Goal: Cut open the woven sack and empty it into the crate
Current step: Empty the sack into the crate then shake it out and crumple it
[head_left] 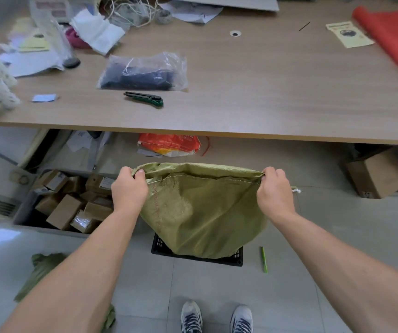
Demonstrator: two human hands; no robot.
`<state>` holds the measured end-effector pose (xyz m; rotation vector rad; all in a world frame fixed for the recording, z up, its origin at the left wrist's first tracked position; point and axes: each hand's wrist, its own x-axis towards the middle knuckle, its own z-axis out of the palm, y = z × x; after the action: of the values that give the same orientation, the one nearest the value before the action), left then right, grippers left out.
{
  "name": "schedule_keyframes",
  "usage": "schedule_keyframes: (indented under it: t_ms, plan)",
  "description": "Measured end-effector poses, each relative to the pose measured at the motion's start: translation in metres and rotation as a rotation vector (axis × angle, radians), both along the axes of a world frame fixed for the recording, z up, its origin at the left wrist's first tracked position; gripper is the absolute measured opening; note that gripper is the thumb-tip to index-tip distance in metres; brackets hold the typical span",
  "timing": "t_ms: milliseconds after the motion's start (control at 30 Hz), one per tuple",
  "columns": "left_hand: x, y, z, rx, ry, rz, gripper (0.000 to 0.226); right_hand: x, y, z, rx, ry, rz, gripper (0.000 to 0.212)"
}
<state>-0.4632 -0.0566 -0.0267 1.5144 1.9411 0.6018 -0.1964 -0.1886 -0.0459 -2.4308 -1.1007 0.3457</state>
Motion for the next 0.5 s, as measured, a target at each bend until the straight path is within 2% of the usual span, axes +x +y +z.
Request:
schedule_keyframes:
  t_ms: [67, 133, 267, 367, 500]
  plan:
    - [0.003, -0.001, 0.003, -0.010, -0.006, 0.013, 0.030, -0.006, 0.002, 0.002, -0.024, 0.024, 0.010, 0.020]
    - [0.007, 0.000, 0.008, 0.025, -0.033, 0.006, 0.031, -0.010, 0.006, 0.007, 0.056, 0.051, 0.013, 0.021]
    - [0.006, 0.000, 0.015, 0.018, 0.006, -0.005, 0.032, -0.003, 0.006, 0.012, -0.032, 0.024, 0.010, 0.023]
    - [0.001, 0.004, 0.017, 0.067, -0.031, 0.004, 0.033, 0.001, 0.005, 0.018, 0.051, 0.031, 0.000, 0.022]
    - [0.000, 0.001, 0.017, 0.012, -0.035, 0.039, 0.036, 0.002, 0.002, 0.017, -0.029, 0.024, 0.020, 0.022]
